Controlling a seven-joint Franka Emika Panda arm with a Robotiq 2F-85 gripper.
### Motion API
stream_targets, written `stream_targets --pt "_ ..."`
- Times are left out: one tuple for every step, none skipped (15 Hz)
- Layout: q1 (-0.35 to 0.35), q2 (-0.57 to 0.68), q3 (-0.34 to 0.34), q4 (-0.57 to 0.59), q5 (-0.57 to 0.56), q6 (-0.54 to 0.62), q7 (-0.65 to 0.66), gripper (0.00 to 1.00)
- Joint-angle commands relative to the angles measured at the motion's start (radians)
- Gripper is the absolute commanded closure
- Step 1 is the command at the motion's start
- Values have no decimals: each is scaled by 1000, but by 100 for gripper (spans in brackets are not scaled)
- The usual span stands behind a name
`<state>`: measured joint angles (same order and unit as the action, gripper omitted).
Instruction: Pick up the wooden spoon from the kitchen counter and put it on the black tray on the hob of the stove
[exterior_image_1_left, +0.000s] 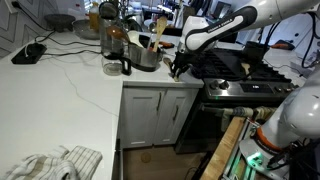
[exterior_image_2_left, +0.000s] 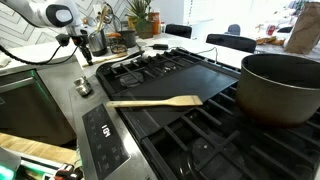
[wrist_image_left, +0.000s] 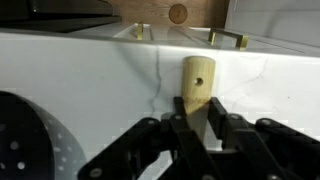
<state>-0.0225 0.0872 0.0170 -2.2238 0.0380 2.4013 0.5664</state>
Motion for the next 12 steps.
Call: stream_targets --pt "21 -33 -29 -10 -80 -27 76 93" --pt "21 -55 -30 -20 -94 -38 89 93" --pt "21 -77 -31 -29 -111 -46 104 93" --pt "19 -100 -32 -39 -131 -52 118 93" --pt "16 -127 -31 -51 -147 -49 123 93" --pt "12 -153 -29 -61 -160 -54 129 93" --pt "6 -183 -28 -71 -170 -69 132 93" --pt "-3 -211 -29 -83 -183 -85 143 93" --pt "-15 -240 -30 -92 -192 -104 154 93" --pt "-32 -274 -37 -109 -196 -118 159 93" --pt "-47 -307 -43 -122 -192 -136 152 93" --pt "-68 -345 -57 -142 -183 -147 133 93"
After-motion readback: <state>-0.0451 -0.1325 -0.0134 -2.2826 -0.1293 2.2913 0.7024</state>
